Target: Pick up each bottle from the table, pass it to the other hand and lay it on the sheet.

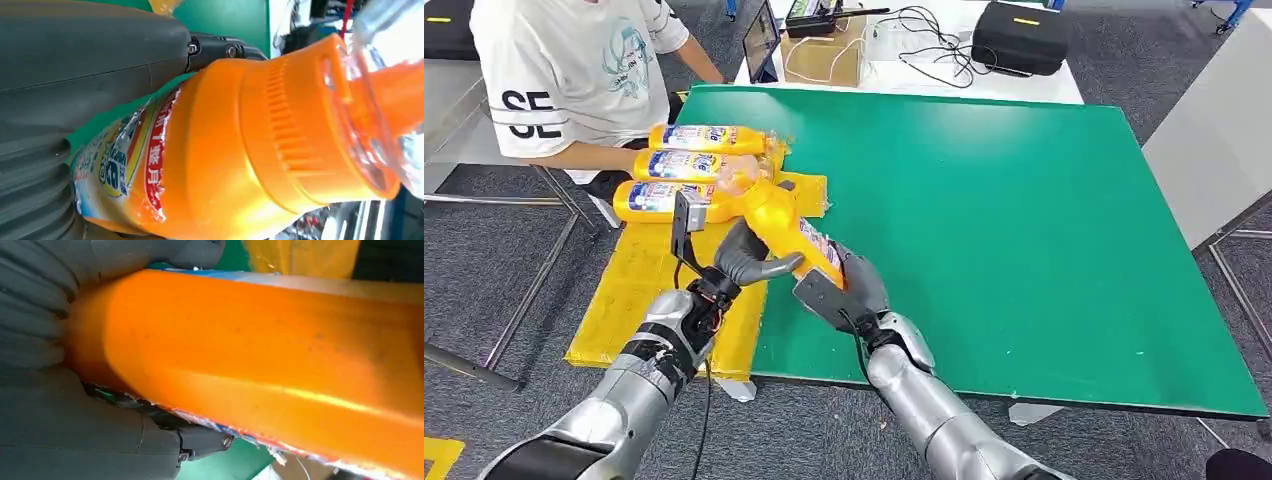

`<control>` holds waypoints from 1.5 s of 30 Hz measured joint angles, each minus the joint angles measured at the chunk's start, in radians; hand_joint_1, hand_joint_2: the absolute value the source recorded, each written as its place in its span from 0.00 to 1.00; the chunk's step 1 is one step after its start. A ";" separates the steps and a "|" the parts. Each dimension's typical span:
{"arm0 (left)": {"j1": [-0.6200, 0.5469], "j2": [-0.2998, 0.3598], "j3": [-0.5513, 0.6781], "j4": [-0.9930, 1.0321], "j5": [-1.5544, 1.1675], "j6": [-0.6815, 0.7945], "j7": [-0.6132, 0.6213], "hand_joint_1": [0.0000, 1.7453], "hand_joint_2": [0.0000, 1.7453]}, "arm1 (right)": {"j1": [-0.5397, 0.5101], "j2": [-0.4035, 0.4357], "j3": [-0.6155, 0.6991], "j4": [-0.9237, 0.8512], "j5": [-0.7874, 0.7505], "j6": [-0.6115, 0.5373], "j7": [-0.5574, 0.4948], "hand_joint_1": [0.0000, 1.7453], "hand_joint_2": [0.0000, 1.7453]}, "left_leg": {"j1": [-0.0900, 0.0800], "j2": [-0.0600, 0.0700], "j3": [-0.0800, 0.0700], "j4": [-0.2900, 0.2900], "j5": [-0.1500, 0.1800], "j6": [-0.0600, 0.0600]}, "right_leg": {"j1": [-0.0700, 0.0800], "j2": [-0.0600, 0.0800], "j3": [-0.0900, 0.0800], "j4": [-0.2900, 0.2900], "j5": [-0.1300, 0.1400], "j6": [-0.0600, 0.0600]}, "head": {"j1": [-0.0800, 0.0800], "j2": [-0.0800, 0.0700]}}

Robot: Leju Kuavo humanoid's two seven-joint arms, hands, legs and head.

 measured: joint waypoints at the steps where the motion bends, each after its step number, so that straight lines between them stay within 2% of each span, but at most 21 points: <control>1: 0.001 0.001 0.000 0.002 0.000 0.003 0.006 0.00 1.00 | -0.003 0.001 0.008 0.008 0.014 -0.001 0.011 1.00 1.00 | 0.000 0.000 0.000 0.000 0.000 0.000 | 0.000 0.000 0.000 0.000 0.000 0.000 | 0.000 0.000; 9: 0.012 0.006 0.000 0.003 0.000 0.010 0.015 0.00 1.00 | -0.016 0.002 0.034 0.035 0.034 -0.002 0.028 1.00 1.00 | 0.000 0.000 0.000 0.000 0.000 0.000 | 0.000 0.000 0.000 0.000 0.000 0.000 | 0.000 0.000; 10: 0.011 0.007 0.000 0.005 0.000 0.013 0.023 0.60 1.00 | -0.018 0.002 0.037 0.037 0.036 -0.002 0.032 0.83 1.00 | 0.000 0.000 0.000 0.000 0.000 0.000 | 0.000 0.000 0.000 0.000 0.000 0.000 | 0.000 0.000; 11: 0.010 0.007 0.000 0.008 0.001 0.019 0.034 1.00 1.00 | -0.019 0.002 0.039 0.039 0.043 -0.003 0.040 0.02 1.00 | 0.000 0.000 0.000 0.000 0.000 0.000 | 0.000 0.000 0.000 0.000 0.000 0.000 | 0.000 0.000; 19: 0.005 0.008 0.000 0.046 0.036 0.016 0.038 1.00 1.00 | -0.025 0.021 0.074 0.056 0.090 -0.010 0.073 0.00 1.00 | 0.000 0.000 0.000 0.000 0.000 0.000 | 0.000 0.000 -0.001 0.000 0.000 0.000 | 0.000 0.000; 25: 0.006 0.009 0.013 0.035 0.055 0.086 0.008 1.00 1.00 | -0.024 0.020 0.069 0.059 0.033 -0.040 0.038 0.00 1.00 | 0.000 0.000 0.000 0.000 0.000 0.000 | 0.000 0.000 -0.001 0.000 0.000 0.000 | 0.000 0.000; 35: 0.009 0.024 0.065 -0.008 0.095 0.072 0.012 1.00 1.00 | -0.023 0.004 0.029 0.053 -0.021 -0.045 0.004 0.00 1.00 | 0.000 0.000 0.000 0.000 0.000 0.000 | 0.000 0.000 0.000 0.000 0.000 0.000 | 0.000 0.000; 43: 0.005 0.067 0.074 -0.039 -0.036 0.186 -0.061 1.00 1.00 | -0.010 -0.014 -0.013 0.010 -0.061 -0.061 -0.033 0.00 1.00 | 0.000 0.000 0.000 0.000 0.000 0.000 | 0.000 0.000 -0.001 0.000 0.000 0.000 | 0.000 0.000; 45: 0.003 0.081 0.073 -0.041 -0.128 0.255 -0.084 1.00 1.00 | -0.003 -0.016 -0.020 -0.007 -0.078 -0.071 -0.046 0.00 1.00 | 0.000 0.000 0.000 0.000 0.000 0.000 | 0.000 0.000 -0.001 0.000 0.000 0.000 | 0.000 0.000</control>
